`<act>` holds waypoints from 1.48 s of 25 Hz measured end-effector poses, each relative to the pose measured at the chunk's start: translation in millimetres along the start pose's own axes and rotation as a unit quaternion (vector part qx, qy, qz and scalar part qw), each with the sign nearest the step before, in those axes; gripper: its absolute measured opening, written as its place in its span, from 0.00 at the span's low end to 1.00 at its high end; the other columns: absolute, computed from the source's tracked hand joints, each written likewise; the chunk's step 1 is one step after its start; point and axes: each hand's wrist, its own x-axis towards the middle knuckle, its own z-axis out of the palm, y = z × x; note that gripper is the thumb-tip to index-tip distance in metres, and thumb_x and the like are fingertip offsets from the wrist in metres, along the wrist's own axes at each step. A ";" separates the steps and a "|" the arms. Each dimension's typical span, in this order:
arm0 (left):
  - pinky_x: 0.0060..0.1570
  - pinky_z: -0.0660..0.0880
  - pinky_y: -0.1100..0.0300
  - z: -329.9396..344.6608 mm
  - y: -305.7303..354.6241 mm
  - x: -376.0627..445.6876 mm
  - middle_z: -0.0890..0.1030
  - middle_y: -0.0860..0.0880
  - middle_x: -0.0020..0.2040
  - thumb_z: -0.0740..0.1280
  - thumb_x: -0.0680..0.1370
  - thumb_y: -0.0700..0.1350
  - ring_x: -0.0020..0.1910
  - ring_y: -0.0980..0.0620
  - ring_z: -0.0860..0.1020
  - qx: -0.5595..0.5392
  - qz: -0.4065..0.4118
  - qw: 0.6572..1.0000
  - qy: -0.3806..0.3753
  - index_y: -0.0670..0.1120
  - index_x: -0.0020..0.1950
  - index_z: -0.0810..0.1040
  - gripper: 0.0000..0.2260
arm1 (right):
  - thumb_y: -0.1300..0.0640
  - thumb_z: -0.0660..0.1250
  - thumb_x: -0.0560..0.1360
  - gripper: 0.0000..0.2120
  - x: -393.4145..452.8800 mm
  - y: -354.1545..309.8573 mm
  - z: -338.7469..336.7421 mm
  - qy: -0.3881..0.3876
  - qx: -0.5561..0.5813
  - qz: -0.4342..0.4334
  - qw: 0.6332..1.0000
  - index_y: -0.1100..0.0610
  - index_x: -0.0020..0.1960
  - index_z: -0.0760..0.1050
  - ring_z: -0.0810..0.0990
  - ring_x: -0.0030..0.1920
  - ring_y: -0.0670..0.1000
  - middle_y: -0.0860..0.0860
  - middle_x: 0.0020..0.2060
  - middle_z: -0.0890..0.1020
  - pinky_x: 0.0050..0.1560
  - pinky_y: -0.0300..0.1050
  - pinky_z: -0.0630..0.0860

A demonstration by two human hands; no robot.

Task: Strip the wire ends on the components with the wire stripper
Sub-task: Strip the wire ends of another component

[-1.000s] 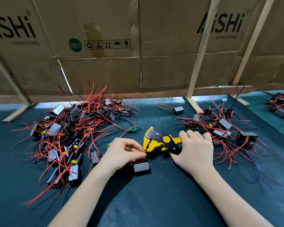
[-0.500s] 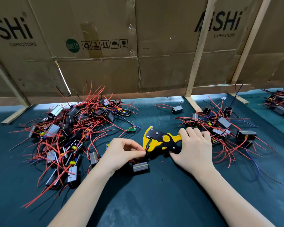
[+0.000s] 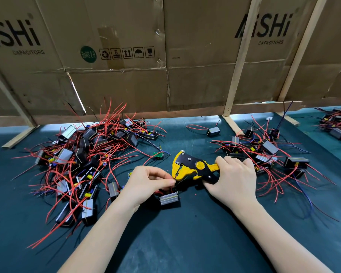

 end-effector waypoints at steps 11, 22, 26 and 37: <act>0.30 0.72 0.69 -0.3 -0.3 0.1 0.85 0.47 0.35 0.77 0.70 0.37 0.30 0.57 0.79 -0.018 -0.001 1.000 -0.008 0.44 0.39 0.84 0.03 | 0.43 0.78 0.57 0.21 0.3 0.0 -0.9 0.003 0.010 -0.001 1.000 0.57 0.32 0.71 0.77 0.30 0.57 0.51 0.26 0.75 0.39 0.49 0.66; 0.32 0.72 0.69 -2.5 -0.4 0.9 0.84 0.45 0.33 0.78 0.68 0.36 0.31 0.53 0.80 -0.027 0.018 0.999 -0.010 0.44 0.39 0.73 0.14 | 0.42 0.74 0.58 0.20 -0.9 -0.7 -0.3 0.002 0.022 -0.005 1.000 0.56 0.32 0.70 0.76 0.30 0.57 0.50 0.27 0.75 0.39 0.49 0.65; 0.39 0.75 0.65 -2.7 -1.8 0.7 0.83 0.40 0.35 0.78 0.68 0.37 0.37 0.49 0.80 -0.019 0.027 0.999 -0.010 0.45 0.38 0.74 0.13 | 0.42 0.75 0.57 0.21 -0.8 -0.1 -0.5 -0.006 0.021 -0.006 1.000 0.56 0.33 0.71 0.77 0.31 0.57 0.51 0.28 0.75 0.40 0.49 0.65; 0.40 0.77 0.65 -1.2 2.3 -0.9 0.85 0.41 0.38 0.77 0.69 0.33 0.37 0.52 0.83 -0.024 0.057 0.998 -0.019 0.43 0.39 0.74 0.12 | 0.41 0.77 0.57 0.23 -0.1 1.8 1.2 0.002 0.003 -0.004 1.000 0.56 0.34 0.72 0.76 0.33 0.57 0.51 0.29 0.76 0.41 0.50 0.65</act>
